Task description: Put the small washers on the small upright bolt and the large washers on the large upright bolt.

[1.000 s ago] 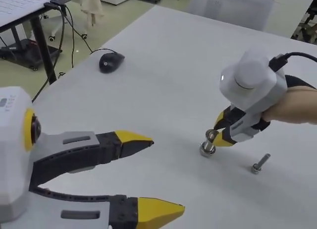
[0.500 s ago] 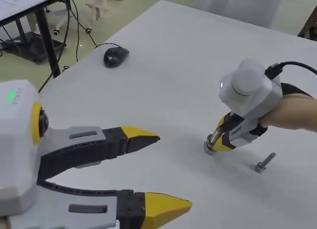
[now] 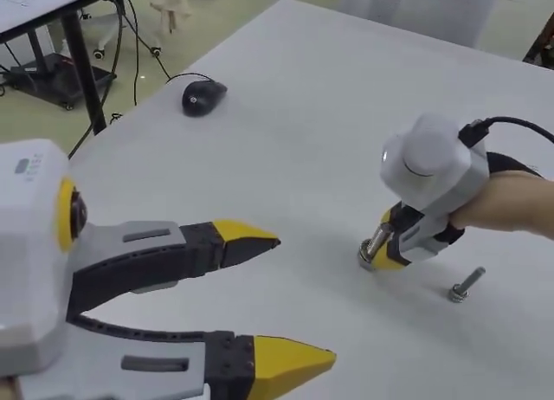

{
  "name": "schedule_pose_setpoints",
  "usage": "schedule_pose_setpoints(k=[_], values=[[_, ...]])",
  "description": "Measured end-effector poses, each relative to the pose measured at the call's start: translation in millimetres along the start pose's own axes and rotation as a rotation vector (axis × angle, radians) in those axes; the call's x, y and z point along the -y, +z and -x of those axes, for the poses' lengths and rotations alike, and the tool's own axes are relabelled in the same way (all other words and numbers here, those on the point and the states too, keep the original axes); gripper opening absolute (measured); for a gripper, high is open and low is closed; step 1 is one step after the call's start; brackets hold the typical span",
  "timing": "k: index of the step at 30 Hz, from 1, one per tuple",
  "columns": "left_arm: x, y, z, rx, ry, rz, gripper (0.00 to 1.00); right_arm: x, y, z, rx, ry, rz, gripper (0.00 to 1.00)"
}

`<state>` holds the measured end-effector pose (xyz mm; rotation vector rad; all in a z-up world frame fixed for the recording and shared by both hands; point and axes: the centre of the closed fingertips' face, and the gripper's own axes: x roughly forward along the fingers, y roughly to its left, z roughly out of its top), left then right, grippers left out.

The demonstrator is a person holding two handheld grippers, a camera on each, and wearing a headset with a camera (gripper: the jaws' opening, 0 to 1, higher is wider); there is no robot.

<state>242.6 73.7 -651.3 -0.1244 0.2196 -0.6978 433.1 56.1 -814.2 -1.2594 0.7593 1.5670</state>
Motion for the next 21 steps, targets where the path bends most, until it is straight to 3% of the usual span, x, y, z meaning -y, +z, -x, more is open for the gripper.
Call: schedule_pose_setpoints(k=[21], values=[[3.8, 2.0, 3.0, -0.015, -0.007, -0.017, 0.54, -8.0, -0.5, 21.8, 0.067, -0.048, -0.022, 0.25]])
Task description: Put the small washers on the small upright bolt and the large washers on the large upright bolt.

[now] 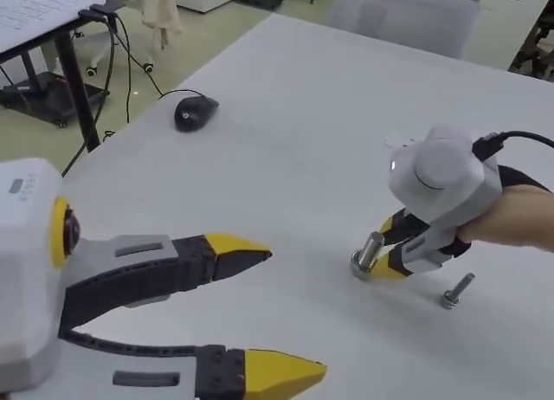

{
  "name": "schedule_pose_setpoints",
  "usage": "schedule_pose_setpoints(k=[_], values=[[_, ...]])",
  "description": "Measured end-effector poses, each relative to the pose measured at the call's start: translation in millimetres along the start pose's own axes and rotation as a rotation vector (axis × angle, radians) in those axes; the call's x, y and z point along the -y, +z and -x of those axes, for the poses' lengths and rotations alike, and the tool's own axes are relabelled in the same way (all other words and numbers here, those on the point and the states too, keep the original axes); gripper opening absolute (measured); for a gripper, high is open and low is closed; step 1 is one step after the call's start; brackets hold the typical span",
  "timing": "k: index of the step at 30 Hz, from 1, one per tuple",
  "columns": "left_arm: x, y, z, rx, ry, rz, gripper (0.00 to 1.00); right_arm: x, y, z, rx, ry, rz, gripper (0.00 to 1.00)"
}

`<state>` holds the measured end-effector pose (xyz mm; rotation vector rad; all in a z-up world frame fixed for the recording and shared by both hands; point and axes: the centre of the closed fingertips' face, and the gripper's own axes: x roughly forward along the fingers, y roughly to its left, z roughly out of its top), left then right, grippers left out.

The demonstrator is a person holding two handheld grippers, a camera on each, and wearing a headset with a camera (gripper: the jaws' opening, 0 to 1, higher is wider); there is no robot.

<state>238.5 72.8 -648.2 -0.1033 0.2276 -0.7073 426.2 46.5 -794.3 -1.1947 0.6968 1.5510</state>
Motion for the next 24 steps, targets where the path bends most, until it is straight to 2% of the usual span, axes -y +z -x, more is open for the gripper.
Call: schedule_pose_setpoints(k=[10, 12, 17, 24], values=[[1.5, -1.9, 0.3, -0.015, -0.012, -0.021, 0.54, -13.4, -10.4, 13.9, 0.047, -0.046, -0.045, 0.25], [3.3, 0.7, -0.8, -0.006, -0.025, -0.022, 0.54, -18.1, -10.8, 19.7, 0.063, -0.064, -0.054, 0.25], [5.5, -2.8, -6.2, -0.033, -0.055, -0.033, 0.54, -28.5, -9.3, 33.2, 0.118, -0.106, -0.084, 0.25], [14.4, -4.2, -11.5, -0.050, -0.105, -0.048, 0.54, -51.2, -10.8, 45.6, 0.163, -0.144, -0.113, 0.24]])
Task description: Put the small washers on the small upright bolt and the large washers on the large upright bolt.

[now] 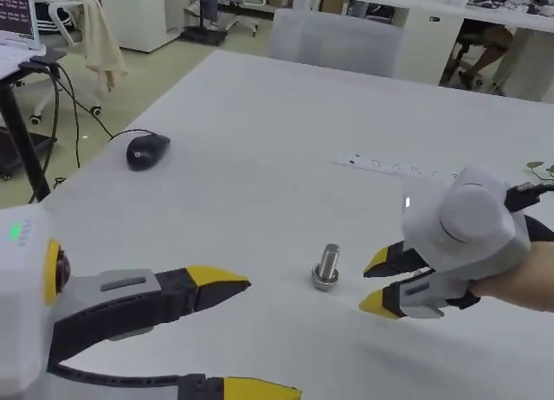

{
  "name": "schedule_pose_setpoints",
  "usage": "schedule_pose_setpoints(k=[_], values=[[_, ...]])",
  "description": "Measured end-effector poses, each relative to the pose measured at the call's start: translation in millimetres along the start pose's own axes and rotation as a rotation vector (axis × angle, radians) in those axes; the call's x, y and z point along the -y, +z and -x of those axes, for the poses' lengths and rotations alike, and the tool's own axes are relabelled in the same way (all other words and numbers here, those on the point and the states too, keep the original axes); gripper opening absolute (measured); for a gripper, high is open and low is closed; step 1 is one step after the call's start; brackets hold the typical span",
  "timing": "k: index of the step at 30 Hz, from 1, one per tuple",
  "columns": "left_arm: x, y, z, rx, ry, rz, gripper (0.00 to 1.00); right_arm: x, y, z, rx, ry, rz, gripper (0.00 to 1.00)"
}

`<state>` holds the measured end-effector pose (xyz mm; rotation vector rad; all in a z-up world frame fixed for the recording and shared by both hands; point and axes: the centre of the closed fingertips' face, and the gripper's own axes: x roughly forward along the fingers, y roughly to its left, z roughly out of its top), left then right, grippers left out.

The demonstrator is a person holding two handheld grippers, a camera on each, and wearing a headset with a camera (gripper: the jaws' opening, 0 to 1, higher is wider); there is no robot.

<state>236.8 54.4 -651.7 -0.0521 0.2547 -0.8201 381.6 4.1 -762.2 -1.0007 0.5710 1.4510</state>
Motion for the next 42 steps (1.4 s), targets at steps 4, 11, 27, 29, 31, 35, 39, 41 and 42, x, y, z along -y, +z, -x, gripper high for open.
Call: schedule_pose_setpoints(k=[4, 11, 27, 29, 31, 35, 39, 41, 42], values=[[2.1, 0.0, -1.6, -0.011, -0.019, -0.010, 0.54, -11.6, 3.1, 10.4, 0.055, -0.032, -0.017, 0.24], [5.0, -2.0, -4.8, -0.041, -0.047, -0.036, 0.54, -33.0, -6.4, 26.7, 0.098, -0.071, -0.031, 0.25], [-1.3, -8.9, -9.7, -0.048, -0.066, -0.001, 0.56, -81.4, -31.0, 74.2, 0.448, -0.121, -0.339, 0.42], [0.0, -8.8, -10.4, -0.047, -0.069, 0.004, 0.56, -80.6, -31.1, 84.5, 0.511, -0.154, -0.398, 0.45], [1.7, -10.3, -12.1, -0.056, -0.071, -0.003, 0.57, -82.5, -43.1, 87.3, 0.478, -0.193, -0.403, 0.46], [7.6, -9.8, -15.2, -0.060, -0.094, -0.013, 0.57, -87.8, -46.9, 93.3, 0.524, -0.204, -0.443, 0.48], [7.8, -9.4, -17.3, -0.062, -0.096, -0.015, 0.57, -95.3, -45.5, 91.8, 0.512, -0.182, -0.440, 0.49], [6.5, -7.6, -16.9, -0.060, -0.089, -0.016, 0.57, -94.5, -41.9, 94.2, 0.531, -0.184, -0.445, 0.49], [5.9, -6.4, -16.4, -0.057, -0.087, -0.014, 0.57, -93.3, -40.4, 95.4, 0.538, -0.187, -0.448, 0.49]])
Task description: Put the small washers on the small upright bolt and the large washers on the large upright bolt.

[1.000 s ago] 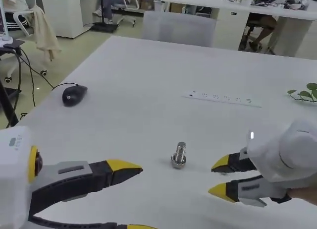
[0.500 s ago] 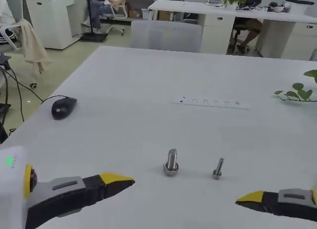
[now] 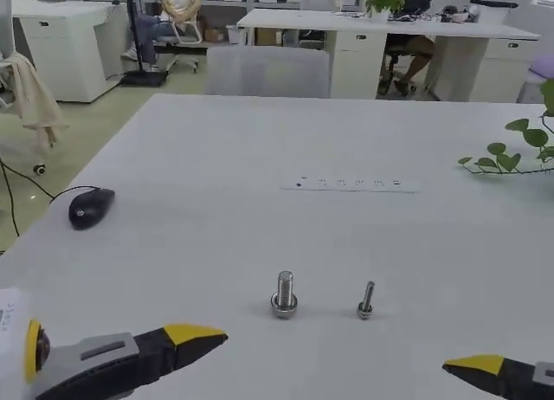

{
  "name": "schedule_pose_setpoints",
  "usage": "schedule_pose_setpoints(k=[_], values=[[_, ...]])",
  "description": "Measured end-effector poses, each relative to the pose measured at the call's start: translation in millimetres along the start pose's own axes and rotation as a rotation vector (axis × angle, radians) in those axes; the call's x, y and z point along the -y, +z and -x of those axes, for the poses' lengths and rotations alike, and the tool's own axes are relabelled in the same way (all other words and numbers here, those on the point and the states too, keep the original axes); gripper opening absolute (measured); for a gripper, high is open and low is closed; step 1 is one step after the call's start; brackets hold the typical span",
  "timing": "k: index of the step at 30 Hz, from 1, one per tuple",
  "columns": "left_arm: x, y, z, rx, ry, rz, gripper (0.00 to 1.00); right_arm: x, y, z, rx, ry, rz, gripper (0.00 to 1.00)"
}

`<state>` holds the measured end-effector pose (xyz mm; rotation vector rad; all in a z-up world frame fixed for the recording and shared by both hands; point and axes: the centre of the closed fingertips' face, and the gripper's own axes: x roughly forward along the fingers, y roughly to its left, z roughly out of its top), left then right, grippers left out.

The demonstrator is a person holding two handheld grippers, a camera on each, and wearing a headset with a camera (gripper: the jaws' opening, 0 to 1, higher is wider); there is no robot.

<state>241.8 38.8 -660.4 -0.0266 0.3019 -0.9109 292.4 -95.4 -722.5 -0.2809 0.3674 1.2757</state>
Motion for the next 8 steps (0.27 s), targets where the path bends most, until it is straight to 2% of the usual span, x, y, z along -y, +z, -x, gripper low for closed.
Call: schedule_pose_setpoints(k=[5, 8], values=[[-3.1, 2.7, 5.2, -0.003, 0.016, -0.006, 0.58, 0.4, 6.5, -1.2, 0.007, 0.012, -0.003, 0.52], [-2.8, 3.0, 7.1, -0.001, 0.021, -0.005, 0.58, 0.1, 4.4, -1.8, -0.005, 0.023, -0.012, 0.52]])
